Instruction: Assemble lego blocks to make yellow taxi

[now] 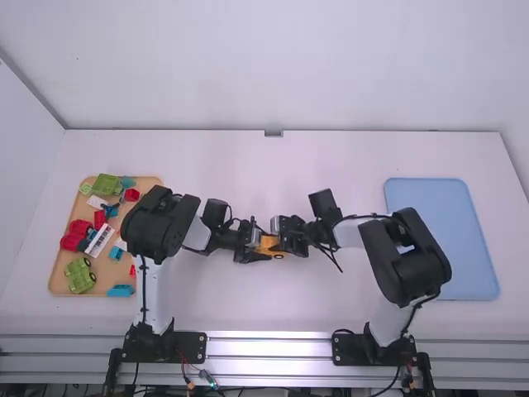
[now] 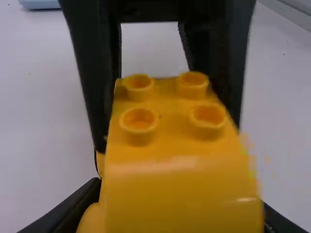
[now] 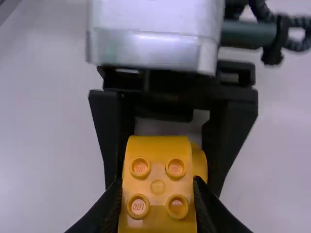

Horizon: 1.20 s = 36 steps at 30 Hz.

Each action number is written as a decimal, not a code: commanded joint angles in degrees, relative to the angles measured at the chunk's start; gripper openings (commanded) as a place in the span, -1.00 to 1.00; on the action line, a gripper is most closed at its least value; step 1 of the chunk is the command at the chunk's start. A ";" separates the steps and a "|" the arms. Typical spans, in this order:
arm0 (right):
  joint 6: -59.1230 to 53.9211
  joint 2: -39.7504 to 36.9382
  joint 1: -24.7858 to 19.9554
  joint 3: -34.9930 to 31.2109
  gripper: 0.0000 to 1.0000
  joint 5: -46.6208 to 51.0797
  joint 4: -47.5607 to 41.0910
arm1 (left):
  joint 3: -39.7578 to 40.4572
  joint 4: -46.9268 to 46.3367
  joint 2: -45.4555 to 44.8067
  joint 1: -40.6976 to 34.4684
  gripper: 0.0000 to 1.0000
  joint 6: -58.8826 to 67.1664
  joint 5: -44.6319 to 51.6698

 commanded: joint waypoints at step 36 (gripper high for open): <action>4.37 1.27 4.98 0.92 -1.00 16.41 -4.07 | -0.52 -0.66 0.92 -0.85 -0.14 0.70 -1.81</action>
